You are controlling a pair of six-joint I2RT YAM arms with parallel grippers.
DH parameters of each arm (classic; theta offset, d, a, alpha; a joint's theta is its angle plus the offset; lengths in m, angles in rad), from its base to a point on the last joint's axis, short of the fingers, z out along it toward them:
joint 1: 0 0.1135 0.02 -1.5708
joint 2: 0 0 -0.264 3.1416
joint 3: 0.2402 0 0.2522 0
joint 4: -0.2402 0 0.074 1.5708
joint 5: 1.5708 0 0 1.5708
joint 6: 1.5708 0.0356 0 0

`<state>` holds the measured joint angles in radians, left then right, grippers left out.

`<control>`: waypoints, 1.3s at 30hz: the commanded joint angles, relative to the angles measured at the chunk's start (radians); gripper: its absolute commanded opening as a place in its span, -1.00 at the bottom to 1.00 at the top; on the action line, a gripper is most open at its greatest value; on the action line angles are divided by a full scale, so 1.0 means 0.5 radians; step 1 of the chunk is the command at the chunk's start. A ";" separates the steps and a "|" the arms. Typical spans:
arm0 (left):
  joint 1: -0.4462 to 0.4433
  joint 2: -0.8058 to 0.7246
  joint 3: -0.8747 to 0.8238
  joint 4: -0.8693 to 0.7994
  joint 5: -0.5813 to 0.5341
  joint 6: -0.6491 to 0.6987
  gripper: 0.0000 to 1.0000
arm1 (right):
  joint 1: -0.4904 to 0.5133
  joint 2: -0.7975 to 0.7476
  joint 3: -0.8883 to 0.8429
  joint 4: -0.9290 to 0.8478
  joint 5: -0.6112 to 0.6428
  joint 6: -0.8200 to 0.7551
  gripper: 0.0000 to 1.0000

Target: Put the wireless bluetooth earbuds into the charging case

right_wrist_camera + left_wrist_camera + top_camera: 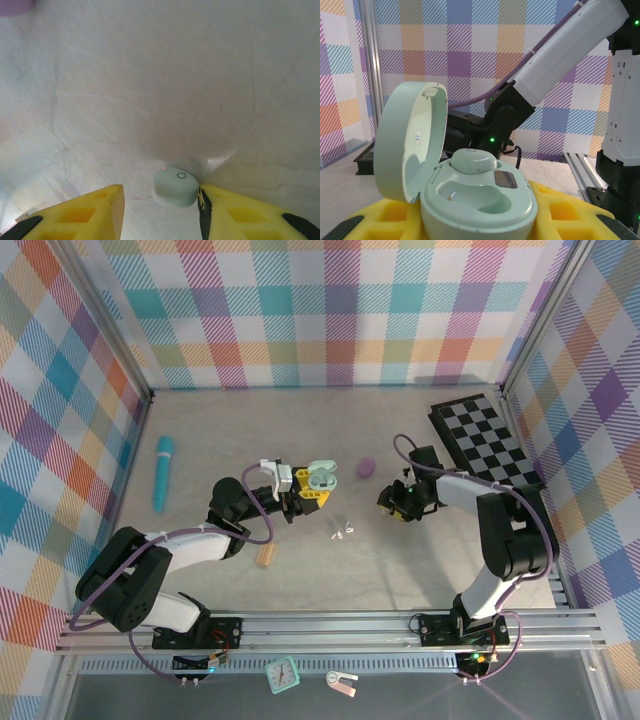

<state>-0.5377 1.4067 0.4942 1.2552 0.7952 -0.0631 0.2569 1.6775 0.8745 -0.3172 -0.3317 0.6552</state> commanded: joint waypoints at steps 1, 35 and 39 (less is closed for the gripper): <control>0.019 -0.070 -0.028 0.030 0.027 0.052 -0.39 | 0.014 0.050 0.093 0.030 0.034 0.011 -0.13; 0.433 -0.150 -0.218 0.181 -0.286 -0.024 -0.39 | 0.828 0.541 0.881 -1.132 1.838 -0.477 -0.14; 0.434 -0.156 -0.224 0.177 -0.277 -0.031 -0.39 | 0.854 0.601 0.923 -1.152 1.881 -0.486 -0.18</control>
<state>-0.3290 1.3506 0.3946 1.2865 0.6624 -0.0788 0.6777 1.9636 1.3071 -0.8391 0.5476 0.4244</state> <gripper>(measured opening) 0.368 0.410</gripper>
